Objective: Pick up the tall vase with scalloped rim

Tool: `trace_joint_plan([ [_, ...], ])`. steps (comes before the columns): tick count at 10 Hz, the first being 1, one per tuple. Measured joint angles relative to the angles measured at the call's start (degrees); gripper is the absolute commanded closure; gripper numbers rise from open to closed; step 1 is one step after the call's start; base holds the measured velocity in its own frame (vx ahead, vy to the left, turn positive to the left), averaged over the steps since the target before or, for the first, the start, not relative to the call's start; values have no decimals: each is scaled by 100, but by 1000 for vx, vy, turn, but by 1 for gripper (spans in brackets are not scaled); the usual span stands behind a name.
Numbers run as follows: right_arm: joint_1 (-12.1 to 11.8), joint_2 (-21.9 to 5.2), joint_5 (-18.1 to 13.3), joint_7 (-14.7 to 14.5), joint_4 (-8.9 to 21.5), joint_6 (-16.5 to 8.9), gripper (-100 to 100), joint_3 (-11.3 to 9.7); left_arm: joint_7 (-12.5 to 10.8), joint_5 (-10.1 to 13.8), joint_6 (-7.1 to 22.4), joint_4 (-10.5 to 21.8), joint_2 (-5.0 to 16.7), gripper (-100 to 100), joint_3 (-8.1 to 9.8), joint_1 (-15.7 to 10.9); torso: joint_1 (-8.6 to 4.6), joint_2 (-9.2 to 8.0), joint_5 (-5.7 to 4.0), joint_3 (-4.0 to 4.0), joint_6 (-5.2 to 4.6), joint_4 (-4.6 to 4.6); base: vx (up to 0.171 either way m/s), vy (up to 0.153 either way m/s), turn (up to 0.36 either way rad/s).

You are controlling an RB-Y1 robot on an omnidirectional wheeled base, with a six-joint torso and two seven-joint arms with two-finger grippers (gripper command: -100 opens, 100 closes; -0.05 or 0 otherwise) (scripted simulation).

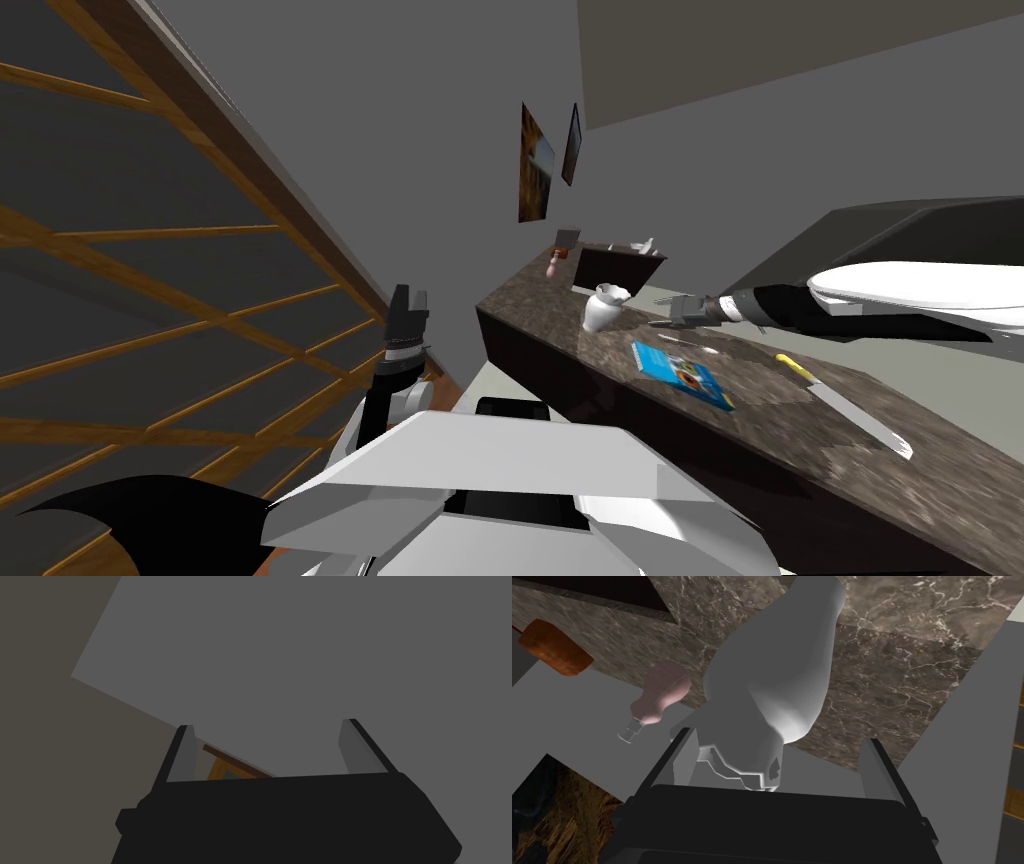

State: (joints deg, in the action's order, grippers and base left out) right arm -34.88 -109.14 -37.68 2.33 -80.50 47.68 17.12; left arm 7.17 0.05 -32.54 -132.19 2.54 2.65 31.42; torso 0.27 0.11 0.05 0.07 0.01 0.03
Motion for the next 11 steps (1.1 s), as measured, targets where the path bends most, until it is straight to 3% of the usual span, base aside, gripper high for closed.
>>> trace_joint_plan([
  [4,-86,-643,-160,-26,188,114,-100,64,0,0,0,0,0,0,0,0,17,8,4,5,0,3,44,79,68],
  [9,-251,-1259,-313,1,274,225,-100,36,0,0,0,0,0,0,0,0,-1,5,-2,3,-3,2,39,46,56],
  [10,-257,-1270,-317,1,274,240,0,32,0,0,0,0,0,0,0,0,-12,-3,-5,-1,-6,0,5,6,-2],
  [11,-256,-1270,-317,1,274,238,-100,33,0,0,0,0,0,0,1,0,-22,-12,-8,-7,-6,-3,102,49,-137],
])
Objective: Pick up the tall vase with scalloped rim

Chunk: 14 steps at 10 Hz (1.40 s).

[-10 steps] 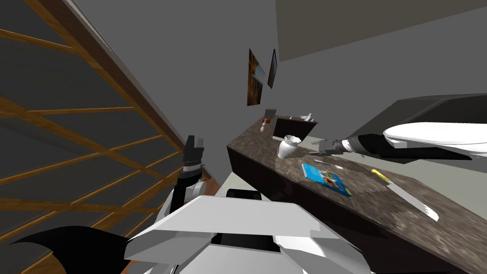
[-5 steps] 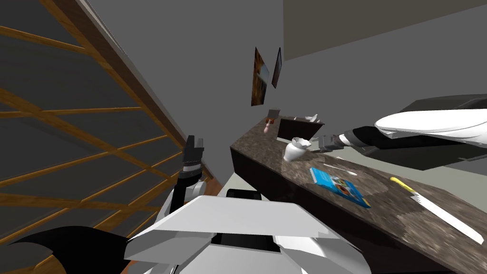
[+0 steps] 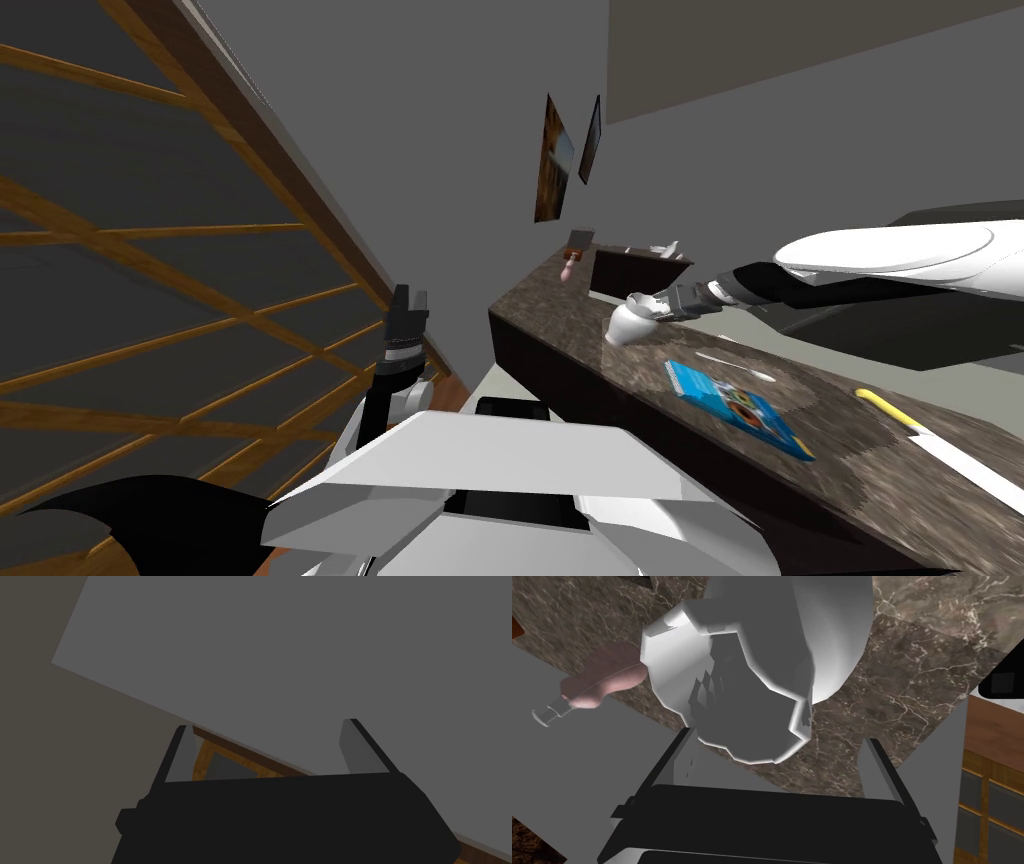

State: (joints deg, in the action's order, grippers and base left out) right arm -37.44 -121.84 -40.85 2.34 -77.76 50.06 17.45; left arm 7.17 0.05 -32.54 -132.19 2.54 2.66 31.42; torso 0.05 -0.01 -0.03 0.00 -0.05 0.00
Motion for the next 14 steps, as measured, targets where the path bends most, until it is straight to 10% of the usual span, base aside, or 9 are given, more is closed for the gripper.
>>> trace_joint_plan([
  [14,-806,-88,1796,-2244,1252,771,-100,-566,0,0,0,0,0,0,0,0,8,6,3,3,-1,1,59,52,-83],
])
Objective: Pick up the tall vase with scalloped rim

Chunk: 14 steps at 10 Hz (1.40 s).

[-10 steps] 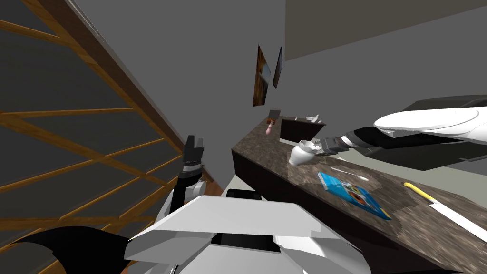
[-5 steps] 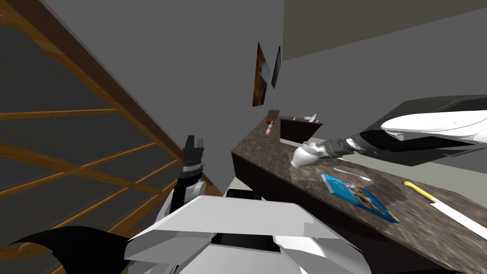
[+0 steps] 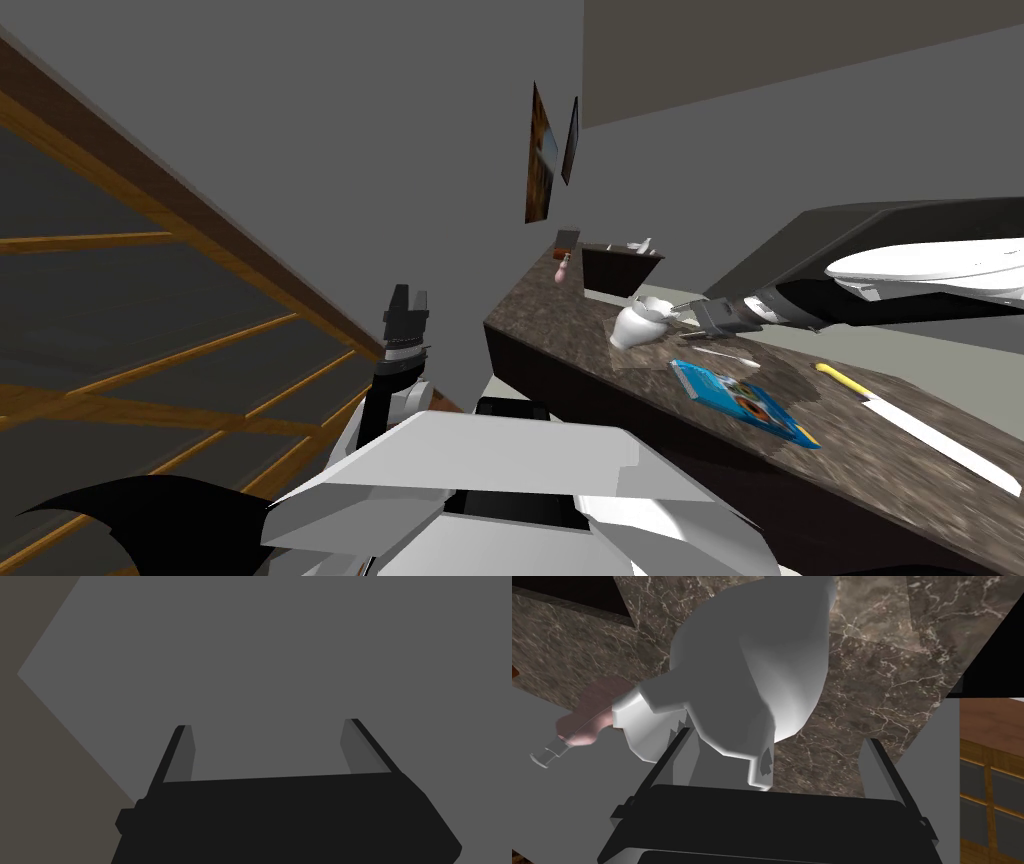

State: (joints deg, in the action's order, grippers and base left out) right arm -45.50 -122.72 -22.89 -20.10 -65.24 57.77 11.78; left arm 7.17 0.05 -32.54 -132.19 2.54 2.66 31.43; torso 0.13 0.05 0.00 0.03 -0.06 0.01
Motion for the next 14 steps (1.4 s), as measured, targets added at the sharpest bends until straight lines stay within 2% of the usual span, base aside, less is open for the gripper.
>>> trace_joint_plan([
  [1,-9,-2,51,-138,12,13,-100,-16,0,0,0,0,0,0,0,-1,-8,-6,-2,-3,4,0,42,54,-148],
  [3,-117,-15,339,-446,221,137,-100,-130,-1,-1,-1,2,1,0,-4,5,-8,-5,-9,-3,-18,-1,29,48,-77],
  [5,-167,-22,433,-690,258,161,-100,-141,-4,-5,5,15,5,0,-20,14,6,-1,-11,-4,-6,-7,2,5,2],
  [11,-181,-26,447,-724,267,163,-100,-137,-5,-6,5,15,5,0,-21,14,9,-3,-11,-5,-4,-8,0,4,14],
  [12,-276,35,476,-779,284,131,-100,-123,-6,-8,6,16,7,0,-29,12,17,-7,-10,-8,2,-10,-5,-2,35],
  [13,-210,141,404,-789,183,40,-100,-196,-6,-8,6,16,7,0,-29,12,21,-12,-8,-11,3,-12,0,0,0],
  [14,-201,153,392,-785,168,15,100,-208,-6,-8,6,16,7,0,-29,12,24,-12,-6,-11,3,-12,0,0,0],
])
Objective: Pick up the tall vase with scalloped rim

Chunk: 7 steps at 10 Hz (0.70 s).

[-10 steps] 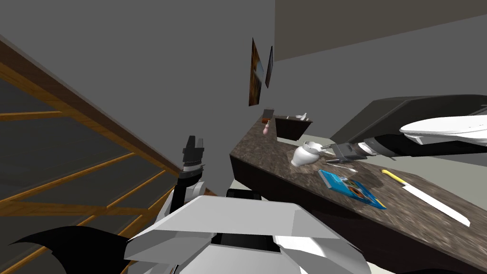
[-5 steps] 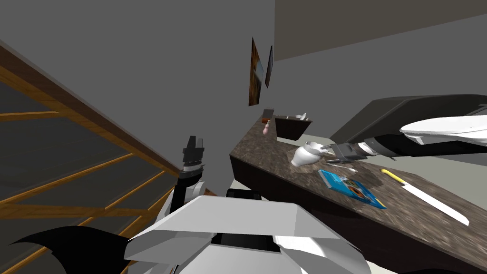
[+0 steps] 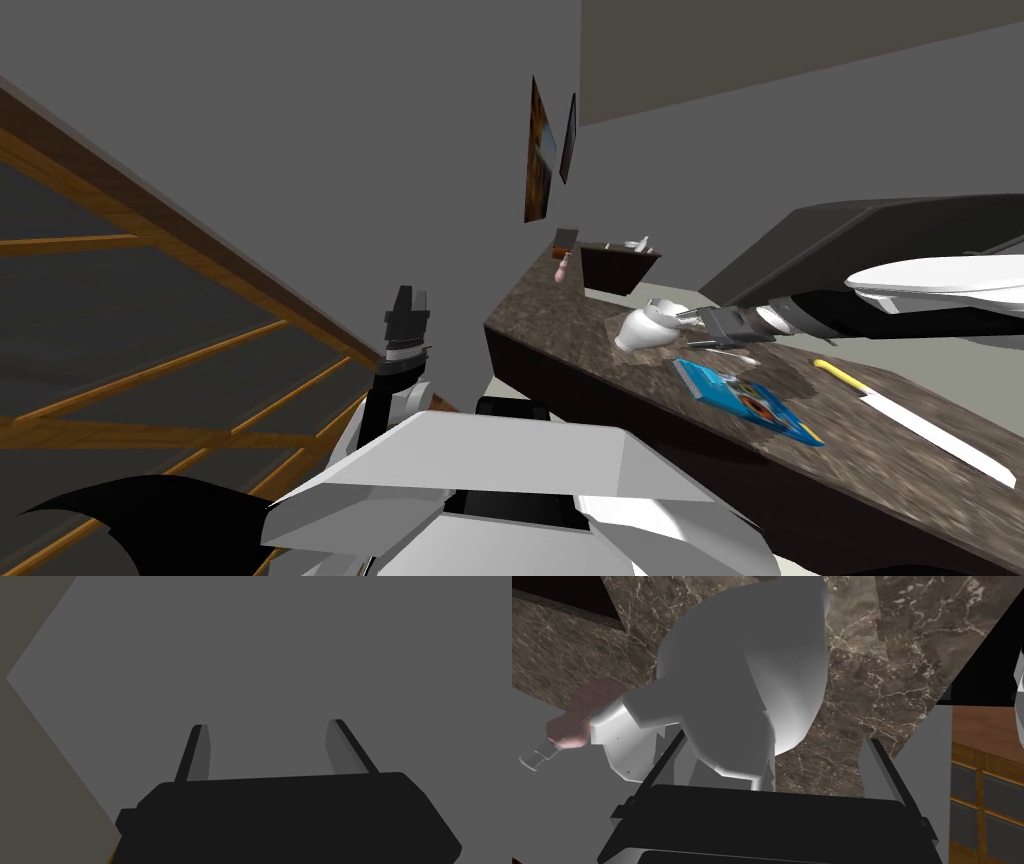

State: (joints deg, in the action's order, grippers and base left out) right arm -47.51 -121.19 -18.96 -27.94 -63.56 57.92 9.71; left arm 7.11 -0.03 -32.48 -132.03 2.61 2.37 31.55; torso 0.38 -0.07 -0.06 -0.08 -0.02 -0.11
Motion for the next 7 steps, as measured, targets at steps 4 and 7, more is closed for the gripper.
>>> trace_joint_plan([
  [4,24,-20,0,-12,31,-32,100,24,-1,-1,0,0,1,0,-3,-1,4,-16,-26,-3,-12,10,-1,-1,3],
  [7,-227,-2,135,-131,122,-16,100,125,-3,-5,0,-1,5,0,-17,-6,1,-20,-40,-2,-8,17,1,1,6],
])
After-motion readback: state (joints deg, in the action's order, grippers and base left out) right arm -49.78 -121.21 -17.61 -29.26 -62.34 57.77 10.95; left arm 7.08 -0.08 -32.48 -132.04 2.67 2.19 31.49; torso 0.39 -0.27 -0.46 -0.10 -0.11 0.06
